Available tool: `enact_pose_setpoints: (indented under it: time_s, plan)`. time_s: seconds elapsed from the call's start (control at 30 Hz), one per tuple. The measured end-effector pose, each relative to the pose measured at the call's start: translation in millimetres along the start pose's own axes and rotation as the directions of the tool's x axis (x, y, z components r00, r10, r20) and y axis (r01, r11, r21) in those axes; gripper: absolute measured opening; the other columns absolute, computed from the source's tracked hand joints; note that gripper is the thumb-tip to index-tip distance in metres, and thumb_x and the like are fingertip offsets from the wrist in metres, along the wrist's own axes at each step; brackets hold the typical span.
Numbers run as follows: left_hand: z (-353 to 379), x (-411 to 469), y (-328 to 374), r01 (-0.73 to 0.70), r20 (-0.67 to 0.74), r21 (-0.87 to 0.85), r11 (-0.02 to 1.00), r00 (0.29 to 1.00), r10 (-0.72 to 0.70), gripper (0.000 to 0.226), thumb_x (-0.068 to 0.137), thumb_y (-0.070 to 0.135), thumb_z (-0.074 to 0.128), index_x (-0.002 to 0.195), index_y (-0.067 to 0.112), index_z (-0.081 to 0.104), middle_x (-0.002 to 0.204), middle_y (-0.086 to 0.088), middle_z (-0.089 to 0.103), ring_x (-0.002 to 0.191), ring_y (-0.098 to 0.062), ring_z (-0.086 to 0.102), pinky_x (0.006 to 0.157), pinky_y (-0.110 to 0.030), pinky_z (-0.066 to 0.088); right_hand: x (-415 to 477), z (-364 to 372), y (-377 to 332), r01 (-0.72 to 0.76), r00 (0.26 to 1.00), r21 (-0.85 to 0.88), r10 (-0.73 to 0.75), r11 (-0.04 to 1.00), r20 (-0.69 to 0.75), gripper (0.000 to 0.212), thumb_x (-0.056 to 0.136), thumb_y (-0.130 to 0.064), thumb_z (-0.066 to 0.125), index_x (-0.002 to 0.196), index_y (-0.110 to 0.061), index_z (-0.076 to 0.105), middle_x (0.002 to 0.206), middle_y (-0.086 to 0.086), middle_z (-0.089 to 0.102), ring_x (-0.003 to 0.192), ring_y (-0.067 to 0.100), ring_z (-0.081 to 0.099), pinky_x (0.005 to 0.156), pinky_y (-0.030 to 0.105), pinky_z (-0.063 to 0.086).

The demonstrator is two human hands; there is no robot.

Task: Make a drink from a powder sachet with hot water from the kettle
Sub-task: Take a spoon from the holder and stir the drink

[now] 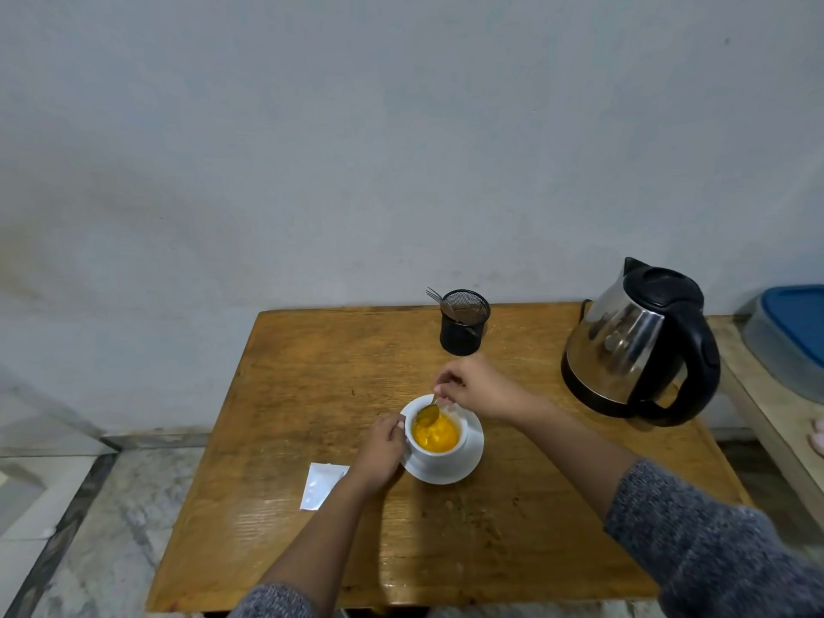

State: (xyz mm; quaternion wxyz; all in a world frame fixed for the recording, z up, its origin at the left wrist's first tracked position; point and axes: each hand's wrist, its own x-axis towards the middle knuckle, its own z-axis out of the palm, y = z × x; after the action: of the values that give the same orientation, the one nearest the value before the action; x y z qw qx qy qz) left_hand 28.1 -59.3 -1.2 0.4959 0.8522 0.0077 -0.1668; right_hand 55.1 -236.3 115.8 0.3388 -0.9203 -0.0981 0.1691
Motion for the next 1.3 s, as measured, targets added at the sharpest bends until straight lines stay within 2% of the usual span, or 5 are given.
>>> enact_pose_setpoints:
  time_s: [0.3,0.7,0.97,1.13,1.3]
  plan:
    - [-0.1,1.5,-2.2,0.001,0.004,0.015,1.0,1.0,-0.001,0.028,0.098,0.021,0.035,0.108,0.014,0.06,0.112,-0.01,0.058,0.099,-0.02,0.052,0.084,-0.029,0.04,-6.6,-14.0,-6.5,0.122,0.968,-0.204,-0.071,0.971,0.242,0.019,0.091,-0.013,0.056,0.105,-0.01,0.069,0.095,0.007,0.074,0.086,0.016,0.067,0.075,0.028,0.053]
    - [-2.0,0.5,-0.8,0.008,0.015,-0.017,1.0,1.0,-0.008,0.029,0.098,0.023,0.036,0.113,0.017,0.06,0.117,-0.009,0.058,0.104,-0.022,0.054,0.088,-0.03,0.042,-7.7,1.8,-13.5,0.05,0.997,-0.152,-0.041,0.987,0.063,0.025,0.095,-0.014,0.05,0.112,-0.009,0.067,0.113,0.007,0.068,0.095,0.015,0.06,0.073,0.024,0.045]
    - [-5.8,5.2,1.6,0.023,0.036,0.04,0.999,0.999,-0.024,0.033,0.097,0.024,0.036,0.12,0.016,0.059,0.122,-0.007,0.058,0.11,-0.024,0.055,0.098,-0.039,0.045,-14.0,-0.2,-11.3,0.006,0.992,-0.077,0.003,0.997,0.125,0.018,0.092,-0.014,0.057,0.103,-0.007,0.069,0.083,0.002,0.069,0.075,0.01,0.064,0.064,0.018,0.047]
    - [-6.1,9.9,-2.4,0.023,0.043,0.041,0.999,0.999,-0.025,0.034,0.097,0.026,0.035,0.116,0.018,0.061,0.118,-0.009,0.061,0.107,-0.024,0.056,0.096,-0.041,0.046,-11.4,12.9,-19.2,-0.003,1.0,-0.05,0.004,0.999,0.021,0.022,0.092,-0.016,0.056,0.107,-0.008,0.07,0.106,0.008,0.072,0.096,0.019,0.065,0.085,0.035,0.055]
    - [-5.1,2.1,8.5,-0.013,0.005,-0.036,0.999,1.0,0.014,0.029,0.098,0.017,0.035,0.101,0.013,0.064,0.106,-0.012,0.064,0.096,-0.023,0.058,0.078,-0.029,0.044,-12.7,11.8,-18.5,-0.025,1.0,-0.145,0.025,0.989,-0.001,0.025,0.095,-0.014,0.05,0.11,-0.009,0.068,0.113,0.009,0.068,0.098,0.021,0.061,0.073,0.028,0.047]
